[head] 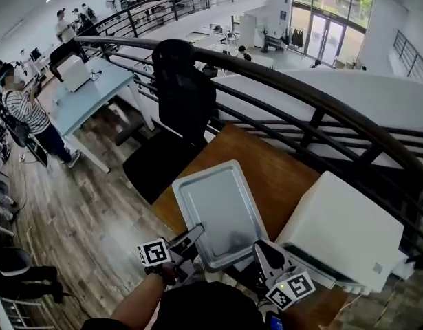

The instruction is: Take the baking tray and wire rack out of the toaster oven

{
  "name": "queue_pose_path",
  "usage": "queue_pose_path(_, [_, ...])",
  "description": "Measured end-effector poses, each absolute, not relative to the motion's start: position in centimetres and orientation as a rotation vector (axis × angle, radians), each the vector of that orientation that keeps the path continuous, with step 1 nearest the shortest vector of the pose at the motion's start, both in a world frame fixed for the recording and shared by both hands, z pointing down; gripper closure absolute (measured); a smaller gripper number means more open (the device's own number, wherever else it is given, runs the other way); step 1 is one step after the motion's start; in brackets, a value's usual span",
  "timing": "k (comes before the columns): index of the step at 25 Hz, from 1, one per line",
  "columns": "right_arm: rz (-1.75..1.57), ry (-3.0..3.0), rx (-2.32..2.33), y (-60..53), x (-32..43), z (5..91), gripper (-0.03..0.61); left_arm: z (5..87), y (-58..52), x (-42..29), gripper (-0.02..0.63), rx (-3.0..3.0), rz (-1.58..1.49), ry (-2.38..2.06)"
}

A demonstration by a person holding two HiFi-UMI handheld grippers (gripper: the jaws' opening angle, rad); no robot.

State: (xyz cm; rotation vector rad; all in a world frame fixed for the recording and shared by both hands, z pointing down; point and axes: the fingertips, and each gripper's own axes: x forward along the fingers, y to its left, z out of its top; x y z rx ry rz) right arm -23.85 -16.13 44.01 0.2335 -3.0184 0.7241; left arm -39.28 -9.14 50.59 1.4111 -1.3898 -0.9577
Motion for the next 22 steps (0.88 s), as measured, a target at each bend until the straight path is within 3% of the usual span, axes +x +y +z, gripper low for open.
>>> queue_pose_path(22, [0.82, -2.808, 0.891, -22.1, -28.4, 47.9, 0.557, 57.8, -25.3, -46.1, 0.54, 1.662, -0.384, -1.054])
